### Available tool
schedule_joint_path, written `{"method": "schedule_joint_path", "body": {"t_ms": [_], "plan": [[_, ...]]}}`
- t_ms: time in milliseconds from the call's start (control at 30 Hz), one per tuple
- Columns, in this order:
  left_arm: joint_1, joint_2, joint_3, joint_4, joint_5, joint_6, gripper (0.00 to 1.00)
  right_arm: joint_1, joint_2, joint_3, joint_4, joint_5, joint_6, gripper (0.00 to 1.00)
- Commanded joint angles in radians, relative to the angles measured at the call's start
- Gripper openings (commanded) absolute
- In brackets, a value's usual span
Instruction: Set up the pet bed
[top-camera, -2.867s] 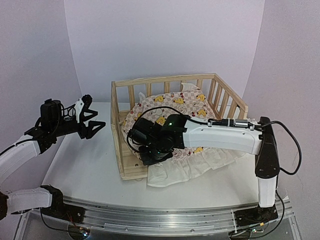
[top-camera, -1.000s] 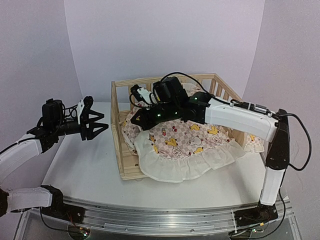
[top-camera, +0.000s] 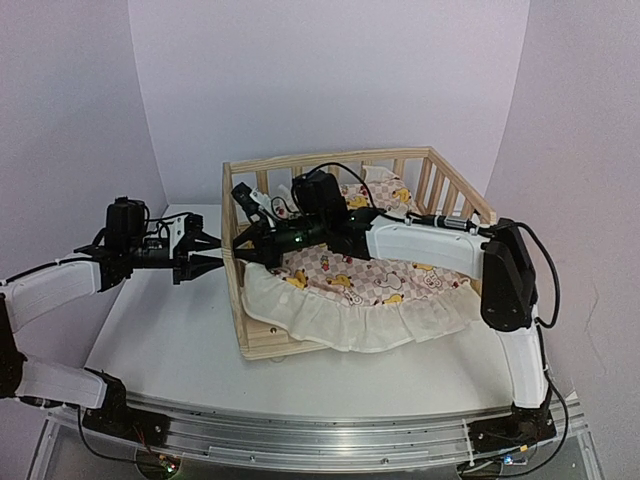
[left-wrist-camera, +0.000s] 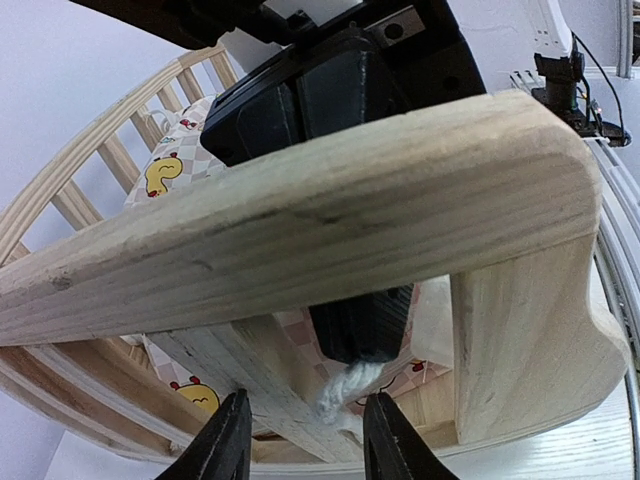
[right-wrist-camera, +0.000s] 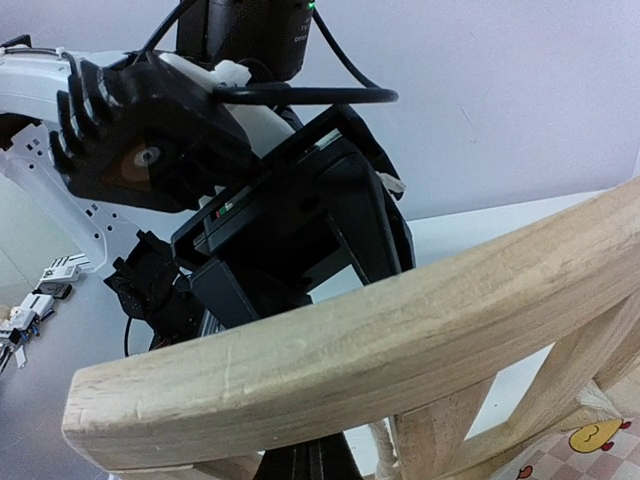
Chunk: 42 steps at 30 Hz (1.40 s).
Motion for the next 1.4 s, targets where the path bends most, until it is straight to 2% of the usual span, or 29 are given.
{"method": "schedule_joint_path", "body": {"t_ms": [0,100,200,233,300,333,400,500,567,700,867,1100,1167,1200,1300,1367], "plan": [[-0.01,0.019,0.048,0.03,0.034,-0.004,0.37,0.003,0.022,0.046,0.059,-0.046,-0.003,0.01],[-0.012,0.028,0.048,0.062,0.033,-0.043,0.34,0.002,0.023,0.044,0.063,-0.049,0.006,0.01],[-0.012,0.024,0.052,0.058,0.039,-0.054,0.26,0.002,0.018,0.035,0.07,-0.037,0.017,0.01],[-0.012,0.021,0.056,0.042,0.039,-0.055,0.21,0.003,0.015,0.031,0.071,-0.026,0.019,0.01],[-0.013,0.009,0.073,-0.038,0.028,-0.027,0.03,0.003,-0.003,0.008,0.069,0.01,0.019,0.02],[-0.012,0.002,0.086,-0.093,0.015,-0.003,0.0,0.002,-0.016,-0.013,0.069,0.035,0.019,0.04],[-0.012,-0.016,0.109,-0.211,-0.019,0.035,0.0,0.002,-0.057,-0.065,0.069,0.088,0.033,0.11],[-0.012,-0.056,0.136,-0.329,-0.082,0.057,0.0,0.003,-0.124,-0.156,0.07,0.178,0.074,0.3],[-0.012,-0.087,0.149,-0.403,-0.101,0.052,0.0,0.002,-0.177,-0.221,0.069,0.251,0.1,0.36],[-0.013,-0.16,0.161,-0.555,-0.097,0.031,0.0,0.003,-0.298,-0.356,0.057,0.381,0.147,0.44],[-0.012,-0.231,0.158,-0.671,-0.1,-0.047,0.0,0.004,-0.398,-0.51,0.027,0.492,0.233,0.48],[-0.013,-0.241,0.036,-0.587,-0.06,-0.207,0.0,0.036,-0.414,-0.61,-0.002,0.497,0.303,0.54],[-0.012,-0.222,0.025,-0.567,-0.061,-0.237,0.0,0.072,-0.41,-0.63,-0.009,0.5,0.278,0.52],[-0.012,-0.213,0.021,-0.559,-0.06,-0.251,0.0,0.089,-0.41,-0.642,-0.011,0.51,0.271,0.48],[-0.012,-0.196,0.009,-0.536,-0.039,-0.298,0.0,0.142,-0.411,-0.665,-0.053,0.581,0.249,0.23],[-0.013,-0.195,0.002,-0.517,-0.012,-0.32,0.0,0.176,-0.423,-0.686,-0.084,0.622,0.226,0.14]]}}
